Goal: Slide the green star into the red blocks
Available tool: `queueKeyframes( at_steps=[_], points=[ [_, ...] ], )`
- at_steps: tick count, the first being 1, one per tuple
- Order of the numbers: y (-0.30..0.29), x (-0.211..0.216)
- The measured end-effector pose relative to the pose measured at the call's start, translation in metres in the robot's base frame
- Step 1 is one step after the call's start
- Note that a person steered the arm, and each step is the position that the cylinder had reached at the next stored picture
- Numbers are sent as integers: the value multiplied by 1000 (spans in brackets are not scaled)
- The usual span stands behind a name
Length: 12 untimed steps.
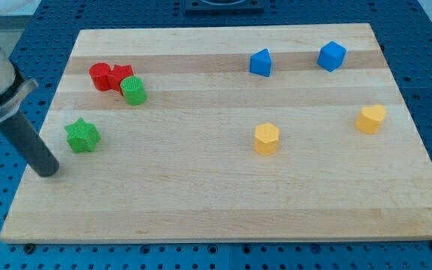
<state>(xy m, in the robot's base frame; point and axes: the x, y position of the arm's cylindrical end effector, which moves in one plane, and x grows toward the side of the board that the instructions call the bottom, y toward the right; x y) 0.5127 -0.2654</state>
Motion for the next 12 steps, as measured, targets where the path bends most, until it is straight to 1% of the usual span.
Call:
queueKeyframes(
  at_steps=[1, 2, 3, 4, 5, 7, 8, 9, 10, 11, 12],
  points=[
    [8, -49],
    [14, -62],
    [10, -20],
    [24, 10],
    [59, -7],
    [51, -84],
    [51, -62],
    [25, -37],
    [-3, -43],
    [6, -65],
    [29, -91]
  ],
)
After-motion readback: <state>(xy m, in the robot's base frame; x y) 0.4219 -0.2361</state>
